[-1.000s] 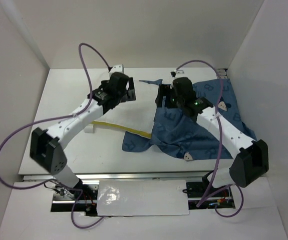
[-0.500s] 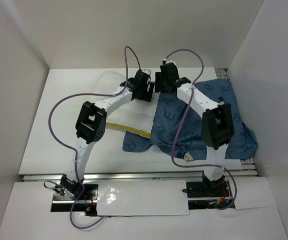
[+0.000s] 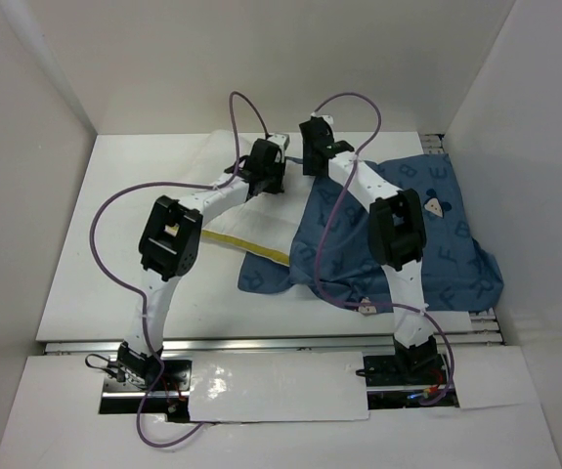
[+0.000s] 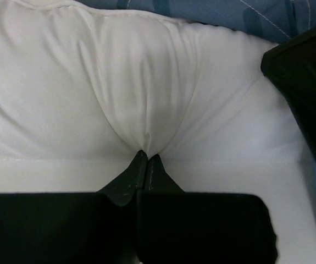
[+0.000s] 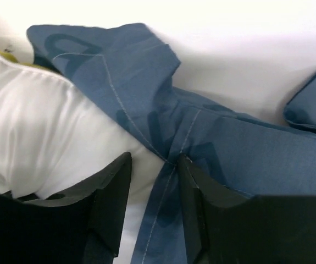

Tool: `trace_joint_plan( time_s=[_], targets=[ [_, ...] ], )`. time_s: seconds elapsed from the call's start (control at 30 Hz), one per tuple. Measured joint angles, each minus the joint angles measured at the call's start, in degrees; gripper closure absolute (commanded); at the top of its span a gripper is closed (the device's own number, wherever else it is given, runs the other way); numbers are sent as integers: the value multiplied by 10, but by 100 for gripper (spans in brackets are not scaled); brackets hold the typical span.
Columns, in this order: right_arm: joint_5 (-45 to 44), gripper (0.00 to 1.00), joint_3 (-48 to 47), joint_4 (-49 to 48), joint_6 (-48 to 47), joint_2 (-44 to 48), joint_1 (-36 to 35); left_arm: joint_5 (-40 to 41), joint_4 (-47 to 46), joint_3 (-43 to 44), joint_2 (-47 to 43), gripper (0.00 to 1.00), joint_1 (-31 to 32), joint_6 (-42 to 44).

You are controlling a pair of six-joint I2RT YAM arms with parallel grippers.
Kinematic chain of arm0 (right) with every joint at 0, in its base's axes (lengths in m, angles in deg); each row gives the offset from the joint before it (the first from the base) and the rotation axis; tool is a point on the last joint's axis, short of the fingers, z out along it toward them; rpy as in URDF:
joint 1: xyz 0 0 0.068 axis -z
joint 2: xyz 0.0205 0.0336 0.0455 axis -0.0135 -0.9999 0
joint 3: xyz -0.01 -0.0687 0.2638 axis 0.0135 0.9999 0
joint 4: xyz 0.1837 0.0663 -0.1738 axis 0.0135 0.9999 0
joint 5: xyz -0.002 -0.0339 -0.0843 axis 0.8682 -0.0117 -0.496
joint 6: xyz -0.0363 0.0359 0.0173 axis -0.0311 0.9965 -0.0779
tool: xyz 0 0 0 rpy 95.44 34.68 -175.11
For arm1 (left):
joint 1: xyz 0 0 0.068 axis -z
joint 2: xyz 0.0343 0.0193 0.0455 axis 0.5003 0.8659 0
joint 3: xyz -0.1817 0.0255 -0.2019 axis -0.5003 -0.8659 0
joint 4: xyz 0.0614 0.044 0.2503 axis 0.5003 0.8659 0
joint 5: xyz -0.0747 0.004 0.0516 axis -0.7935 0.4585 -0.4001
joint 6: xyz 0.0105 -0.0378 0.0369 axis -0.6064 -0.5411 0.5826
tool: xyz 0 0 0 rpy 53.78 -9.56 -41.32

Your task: Put the pillow into the pillowcase

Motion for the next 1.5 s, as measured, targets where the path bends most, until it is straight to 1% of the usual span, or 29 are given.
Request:
trace_joint_plan(
  time_s=[0.03,0.07,0.13,0.17,0.23,0.37,0.47,0.6,0.77,0.9,1.03,1.13,1.23,1.33,1.5],
  targets=[
    [-5,68,0,1,2,0,1,-2,-13,-11,-5,100,0,-2],
    [-10,80,1,1,7,0,2,-3,-30,-30,-13,100,0,-3],
    [-18,89,6,0,8,1,4,-5,-66,-71,-35,100,-1,-5],
    [-19,92,10,-1,10,2,5,-9,-91,-98,-51,100,-2,-6],
    [-18,100,12,-1,12,3,6,-17,-129,-153,-83,100,-3,-7],
    [0,100,29,-11,10,14,6,-29,-162,-241,-147,100,-3,-2],
    [20,100,53,-26,8,34,2,-29,-170,-291,-193,100,0,3],
    [61,100,85,-45,2,78,-5,-22,-177,-331,-240,100,12,23],
    [142,100,127,-75,-7,145,-19,0,-188,-368,-292,100,37,43],
    [202,100,132,-89,-10,175,-40,23,-192,-401,-348,100,53,57],
    [254,100,129,-104,-6,178,-65,49,-188,-410,-393,100,65,59],
    [286,100,120,-114,9,178,-81,75,-180,-410,-407,100,68,53],
    [309,100,116,-134,41,178,-99,110,-176,-409,-407,100,71,32],
    [318,100,118,-162,81,178,-114,153,-148,-391,-397,100,73,2],
    [320,100,121,-207,133,173,-104,231,-126,-346,-370,100,79,-35]
  ],
)
